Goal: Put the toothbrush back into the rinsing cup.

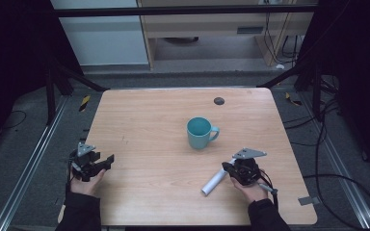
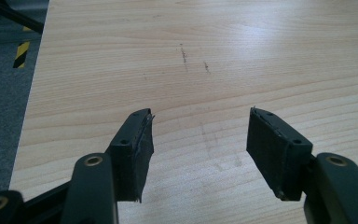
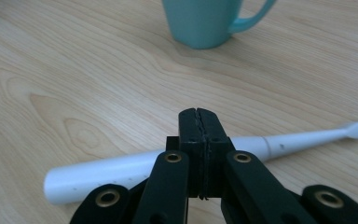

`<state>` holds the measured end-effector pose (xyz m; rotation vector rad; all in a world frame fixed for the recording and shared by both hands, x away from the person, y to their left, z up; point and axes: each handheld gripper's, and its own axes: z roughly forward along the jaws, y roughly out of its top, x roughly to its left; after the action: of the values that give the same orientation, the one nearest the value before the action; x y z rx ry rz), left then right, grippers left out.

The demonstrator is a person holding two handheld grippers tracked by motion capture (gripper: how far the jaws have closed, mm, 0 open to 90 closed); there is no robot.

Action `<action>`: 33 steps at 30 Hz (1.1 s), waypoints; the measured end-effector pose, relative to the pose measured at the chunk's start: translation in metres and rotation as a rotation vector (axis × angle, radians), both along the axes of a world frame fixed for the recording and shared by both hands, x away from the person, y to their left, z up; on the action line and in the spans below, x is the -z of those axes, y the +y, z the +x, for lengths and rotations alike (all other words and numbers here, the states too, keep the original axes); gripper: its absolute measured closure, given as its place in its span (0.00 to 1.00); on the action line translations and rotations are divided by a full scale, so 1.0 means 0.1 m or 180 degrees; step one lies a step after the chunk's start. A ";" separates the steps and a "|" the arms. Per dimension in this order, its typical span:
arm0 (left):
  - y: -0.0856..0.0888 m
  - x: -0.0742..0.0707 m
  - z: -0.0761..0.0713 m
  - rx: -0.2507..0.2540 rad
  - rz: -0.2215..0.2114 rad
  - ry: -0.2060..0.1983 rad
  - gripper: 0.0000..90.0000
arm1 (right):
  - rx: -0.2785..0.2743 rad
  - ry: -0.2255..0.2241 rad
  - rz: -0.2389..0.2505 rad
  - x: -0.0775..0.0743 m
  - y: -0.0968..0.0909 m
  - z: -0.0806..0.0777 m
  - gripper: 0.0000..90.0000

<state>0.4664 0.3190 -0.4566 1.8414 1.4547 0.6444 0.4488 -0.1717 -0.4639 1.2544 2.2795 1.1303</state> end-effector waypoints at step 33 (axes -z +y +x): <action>0.00 0.01 0.00 0.0002 0.0010 0.0020 0.45 | -0.0289 0.0238 -0.0141 0.17 0.23 -0.06 0.99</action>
<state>0.4668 0.3193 -0.4572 1.8476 1.4577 0.6415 0.4429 -0.1489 -0.4805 1.2067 2.4252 1.0734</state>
